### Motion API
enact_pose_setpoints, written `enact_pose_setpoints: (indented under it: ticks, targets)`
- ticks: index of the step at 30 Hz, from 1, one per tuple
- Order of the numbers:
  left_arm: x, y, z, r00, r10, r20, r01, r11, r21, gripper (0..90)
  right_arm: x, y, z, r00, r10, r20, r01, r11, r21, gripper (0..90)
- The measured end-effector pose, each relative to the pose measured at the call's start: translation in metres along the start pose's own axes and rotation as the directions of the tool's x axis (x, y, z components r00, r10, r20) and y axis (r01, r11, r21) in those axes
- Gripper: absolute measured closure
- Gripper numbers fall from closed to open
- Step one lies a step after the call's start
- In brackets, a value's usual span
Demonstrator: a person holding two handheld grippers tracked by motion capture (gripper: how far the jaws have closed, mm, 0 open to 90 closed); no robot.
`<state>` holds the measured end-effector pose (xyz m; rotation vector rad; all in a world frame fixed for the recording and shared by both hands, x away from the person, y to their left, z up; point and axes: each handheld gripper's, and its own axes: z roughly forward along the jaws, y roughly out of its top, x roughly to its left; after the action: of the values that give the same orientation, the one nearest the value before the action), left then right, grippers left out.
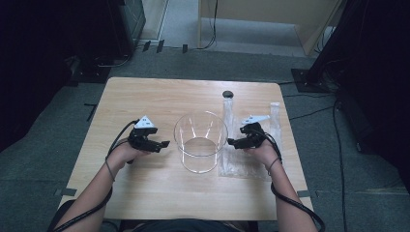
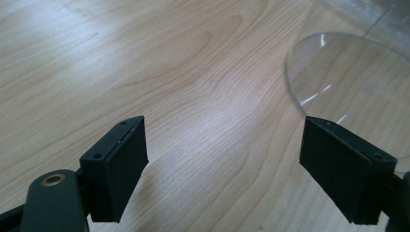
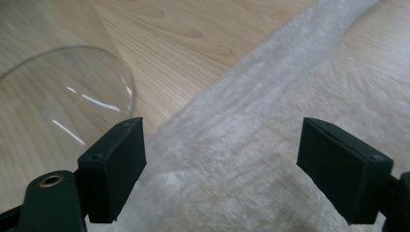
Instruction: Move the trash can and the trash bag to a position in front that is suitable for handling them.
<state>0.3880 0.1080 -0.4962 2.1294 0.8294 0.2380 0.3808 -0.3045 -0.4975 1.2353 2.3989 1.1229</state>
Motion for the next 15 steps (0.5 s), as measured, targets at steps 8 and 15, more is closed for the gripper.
enact_pose_setpoints:
  ticks: [8, 15]
  targets:
    - [-0.002, 0.003, -0.005, 0.9999, 0.001, 0.013, -0.001, 0.9999, -0.01, 16.7, 0.013, 0.006, -0.007, 0.9992, -0.029, -0.026, 0.028, 0.999, -0.037, 17.6]
    - [-0.005, 0.008, -0.011, 0.9996, 0.011, 0.026, -0.01, 0.9995, -0.028, 16.8, 0.019, 0.006, -0.015, 0.9988, -0.037, -0.032, 0.035, 0.998, -0.044, 19.7]
